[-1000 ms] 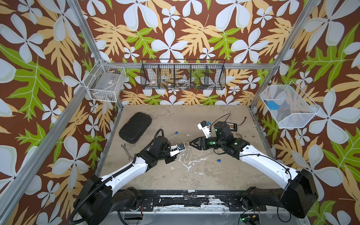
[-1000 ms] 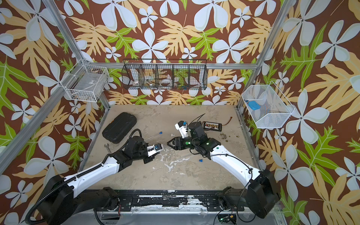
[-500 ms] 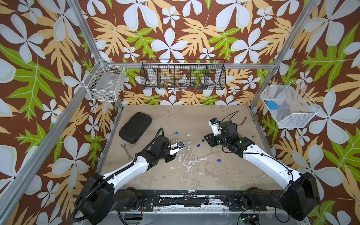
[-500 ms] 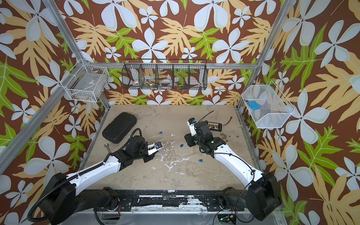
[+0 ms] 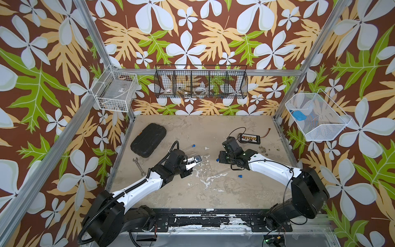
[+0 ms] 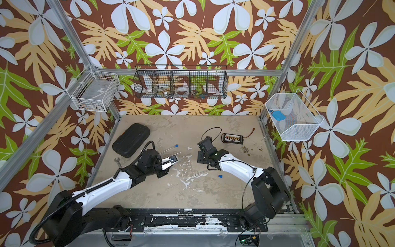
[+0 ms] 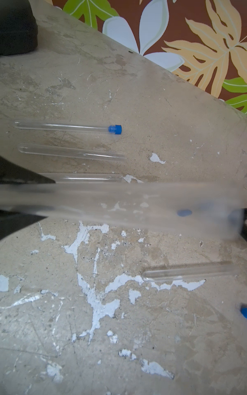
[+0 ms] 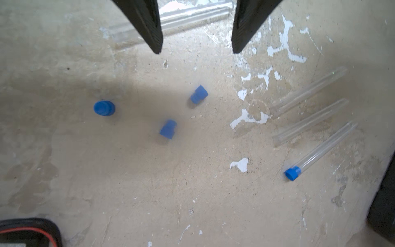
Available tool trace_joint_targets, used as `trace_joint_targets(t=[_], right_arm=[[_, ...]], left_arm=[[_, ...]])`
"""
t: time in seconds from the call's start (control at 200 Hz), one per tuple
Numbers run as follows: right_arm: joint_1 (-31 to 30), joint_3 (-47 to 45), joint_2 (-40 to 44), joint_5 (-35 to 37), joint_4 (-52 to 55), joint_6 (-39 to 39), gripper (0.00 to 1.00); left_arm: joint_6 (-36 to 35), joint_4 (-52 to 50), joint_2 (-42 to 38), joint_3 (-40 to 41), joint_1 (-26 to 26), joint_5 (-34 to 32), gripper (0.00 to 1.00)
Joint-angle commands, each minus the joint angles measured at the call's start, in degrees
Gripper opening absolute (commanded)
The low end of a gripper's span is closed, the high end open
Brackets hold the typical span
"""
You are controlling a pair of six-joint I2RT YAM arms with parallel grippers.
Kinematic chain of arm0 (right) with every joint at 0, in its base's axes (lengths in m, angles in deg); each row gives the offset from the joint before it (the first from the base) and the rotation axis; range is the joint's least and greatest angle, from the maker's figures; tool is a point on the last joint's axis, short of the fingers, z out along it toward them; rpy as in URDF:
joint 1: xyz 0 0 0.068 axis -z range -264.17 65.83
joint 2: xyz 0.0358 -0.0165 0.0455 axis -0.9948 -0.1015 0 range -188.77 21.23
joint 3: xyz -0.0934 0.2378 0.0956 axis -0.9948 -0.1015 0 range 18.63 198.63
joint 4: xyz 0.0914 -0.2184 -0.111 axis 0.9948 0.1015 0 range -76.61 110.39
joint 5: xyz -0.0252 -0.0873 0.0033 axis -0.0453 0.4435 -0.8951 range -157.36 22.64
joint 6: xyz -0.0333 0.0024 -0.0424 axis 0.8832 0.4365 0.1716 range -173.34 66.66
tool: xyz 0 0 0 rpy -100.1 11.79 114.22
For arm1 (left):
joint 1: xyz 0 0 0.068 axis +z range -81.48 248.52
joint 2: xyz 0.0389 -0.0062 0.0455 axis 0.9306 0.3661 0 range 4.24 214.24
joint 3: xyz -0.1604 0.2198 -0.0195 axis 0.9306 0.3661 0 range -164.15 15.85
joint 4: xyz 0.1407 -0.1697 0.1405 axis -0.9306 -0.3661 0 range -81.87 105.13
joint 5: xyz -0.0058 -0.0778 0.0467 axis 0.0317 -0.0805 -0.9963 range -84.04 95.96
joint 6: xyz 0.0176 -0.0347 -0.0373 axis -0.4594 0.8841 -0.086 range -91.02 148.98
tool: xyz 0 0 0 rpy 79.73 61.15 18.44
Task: Insert stoppers into test tubes
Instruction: Pick up the stopper from the center of the board.
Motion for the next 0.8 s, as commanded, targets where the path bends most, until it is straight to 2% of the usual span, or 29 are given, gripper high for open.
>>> trace_joint_targets(t=[0.0,0.145,0.385,0.796], right_arm=[[-0.7,1.6,-2.7,2.7,1.2,-8.5,0.56],[-2.0,4.9,-7.1,4.5,2.7,-11.0,0.56],[-2.5,8.8,-13.3,5.3,4.6,-11.6,0.49],[-3.3,11.6,-18.3,7.4,6.2,-10.5,0.40]], left_arm=[[0.5,0.8,-0.6,0.3,0.0,-0.7,0.00],[0.5,1.5,-1.7,1.2,0.0,-1.5,0.00],[0.1,1.8,-1.8,1.7,0.0,-1.6,0.00],[-0.3,1.8,-1.5,1.6,0.0,-1.7,0.00]])
